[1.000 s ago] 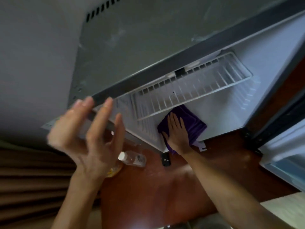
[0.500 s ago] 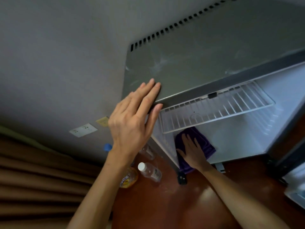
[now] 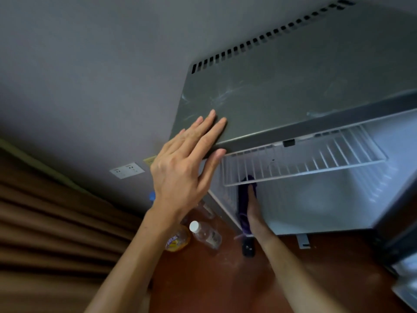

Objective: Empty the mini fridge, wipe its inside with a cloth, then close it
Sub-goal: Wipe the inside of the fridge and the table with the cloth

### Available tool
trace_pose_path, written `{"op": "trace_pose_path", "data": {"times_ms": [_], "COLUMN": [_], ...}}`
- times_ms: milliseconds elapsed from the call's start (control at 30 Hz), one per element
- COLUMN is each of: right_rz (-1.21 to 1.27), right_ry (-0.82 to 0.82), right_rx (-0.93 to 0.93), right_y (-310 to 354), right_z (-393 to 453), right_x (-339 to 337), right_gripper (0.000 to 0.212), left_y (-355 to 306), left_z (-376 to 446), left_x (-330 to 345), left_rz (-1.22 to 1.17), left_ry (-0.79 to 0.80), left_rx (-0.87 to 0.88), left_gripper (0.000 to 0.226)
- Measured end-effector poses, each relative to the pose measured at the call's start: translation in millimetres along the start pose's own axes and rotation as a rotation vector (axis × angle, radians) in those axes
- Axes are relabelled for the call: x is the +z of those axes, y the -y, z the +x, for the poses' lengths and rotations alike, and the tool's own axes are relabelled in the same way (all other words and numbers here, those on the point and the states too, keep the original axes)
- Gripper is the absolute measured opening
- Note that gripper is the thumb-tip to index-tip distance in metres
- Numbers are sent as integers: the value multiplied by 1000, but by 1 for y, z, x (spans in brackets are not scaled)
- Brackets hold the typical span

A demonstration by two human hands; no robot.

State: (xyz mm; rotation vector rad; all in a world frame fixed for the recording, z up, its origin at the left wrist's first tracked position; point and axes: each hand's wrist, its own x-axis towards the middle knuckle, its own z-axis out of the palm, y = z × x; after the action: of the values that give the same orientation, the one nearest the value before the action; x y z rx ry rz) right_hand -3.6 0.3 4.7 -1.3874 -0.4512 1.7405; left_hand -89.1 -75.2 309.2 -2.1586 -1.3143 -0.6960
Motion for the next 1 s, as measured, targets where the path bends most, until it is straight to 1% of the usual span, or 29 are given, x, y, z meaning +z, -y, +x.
{"op": "trace_pose_path", "data": {"times_ms": [67,133,200,233,333,400,433,500,567,600,633,667,700,733,767,833,867,933,1000], "right_rz": [48,42,59,33,-1,-27,-38,-59,-58,-48,-45,-49,-68,-87,-119,-123,-123,-108,-55], "right_ry": [84,116,136,174,249,239,233,259,284,254,195,146,129,155,194,258,269,286,350], "right_rx": [-28,-76,-198,-236,-262,-308,-338,-305,-218,-206,-251,-307,-329,-310,-267,-244,-230,-253,-245], "right_y": [1,1,-1,-5,-21,-23,-23,-6,28,48,66,77,82,79,69,18,5,-6,-9], "right_z": [-15,-33,-51,-59,-84,-97,-97,-90,-70,-59,-50,-43,-38,-37,-37,-28,-48,-91,-93], "right_x": [4,4,2,2,0,5,6,8,13,16,19,23,28,30,27,18,12,4,2], "right_gripper": [98,98,79,78,99,107,107,95,80,70,60,54,54,60,70,91,97,92,92], "left_y": [-4,-7,-8,-8,-9,-11,-10,-9,-7,-7,-7,-7,-6,-5,-5,-7,-9,-12,-14], "left_z": [3,5,6,6,7,7,6,7,9,10,10,10,11,11,10,10,10,10,10], "left_x": [-2,-3,-2,-2,-3,-5,-5,-5,-5,-5,-6,-7,-8,-9,-9,-8,-8,-9,-9], "left_rz": [13,18,20,21,21,15,14,16,27,29,33,35,33,27,23,28,29,29,30], "left_ry": [34,51,43,40,54,70,76,85,101,118,136,151,162,170,174,178,181,188,199], "left_rx": [7,7,7,8,3,-3,-2,7,2,-3,-4,-4,-5,-5,-6,-18,-30,-49,-61], "left_gripper": [46,46,46,46,46,47,47,48,49,50,51,52,52,53,53,53,53,53,52]}}
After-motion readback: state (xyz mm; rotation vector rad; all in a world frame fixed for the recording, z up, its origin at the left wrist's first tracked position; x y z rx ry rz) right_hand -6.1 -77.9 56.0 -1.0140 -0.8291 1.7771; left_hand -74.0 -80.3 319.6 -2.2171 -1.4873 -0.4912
